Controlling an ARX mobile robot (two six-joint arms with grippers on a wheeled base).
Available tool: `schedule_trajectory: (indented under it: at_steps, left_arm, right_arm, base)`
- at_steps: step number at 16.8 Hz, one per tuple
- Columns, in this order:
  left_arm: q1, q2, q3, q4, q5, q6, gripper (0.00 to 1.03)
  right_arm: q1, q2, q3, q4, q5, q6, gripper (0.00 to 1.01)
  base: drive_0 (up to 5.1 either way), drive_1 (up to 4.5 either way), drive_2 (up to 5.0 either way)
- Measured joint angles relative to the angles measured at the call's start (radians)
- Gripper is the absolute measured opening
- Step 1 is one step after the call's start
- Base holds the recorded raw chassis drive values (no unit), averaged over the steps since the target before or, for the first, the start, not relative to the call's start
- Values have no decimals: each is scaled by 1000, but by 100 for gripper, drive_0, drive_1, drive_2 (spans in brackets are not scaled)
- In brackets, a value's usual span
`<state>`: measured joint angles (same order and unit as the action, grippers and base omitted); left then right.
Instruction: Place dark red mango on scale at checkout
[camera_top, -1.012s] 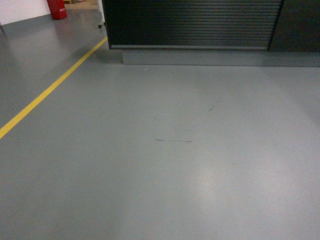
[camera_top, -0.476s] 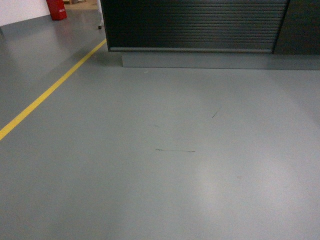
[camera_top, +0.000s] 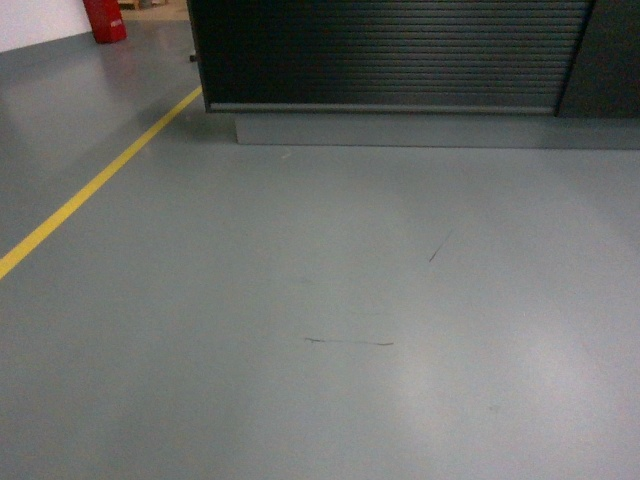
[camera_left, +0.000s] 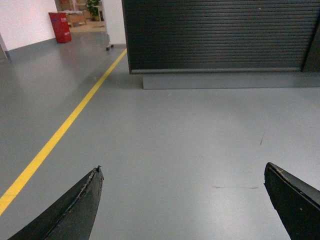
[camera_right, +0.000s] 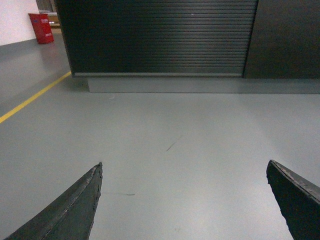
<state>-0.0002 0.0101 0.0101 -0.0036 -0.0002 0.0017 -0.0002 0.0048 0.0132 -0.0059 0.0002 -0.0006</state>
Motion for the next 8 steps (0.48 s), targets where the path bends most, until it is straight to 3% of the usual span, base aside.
schedule_trajectory:
  at_steps: [8]
  left_arm:
    - [0, 0, 0, 1, 0, 0, 98]
  right_arm:
    - [0, 0, 0, 3, 0, 0, 98]
  base:
    - [6, 362, -349]
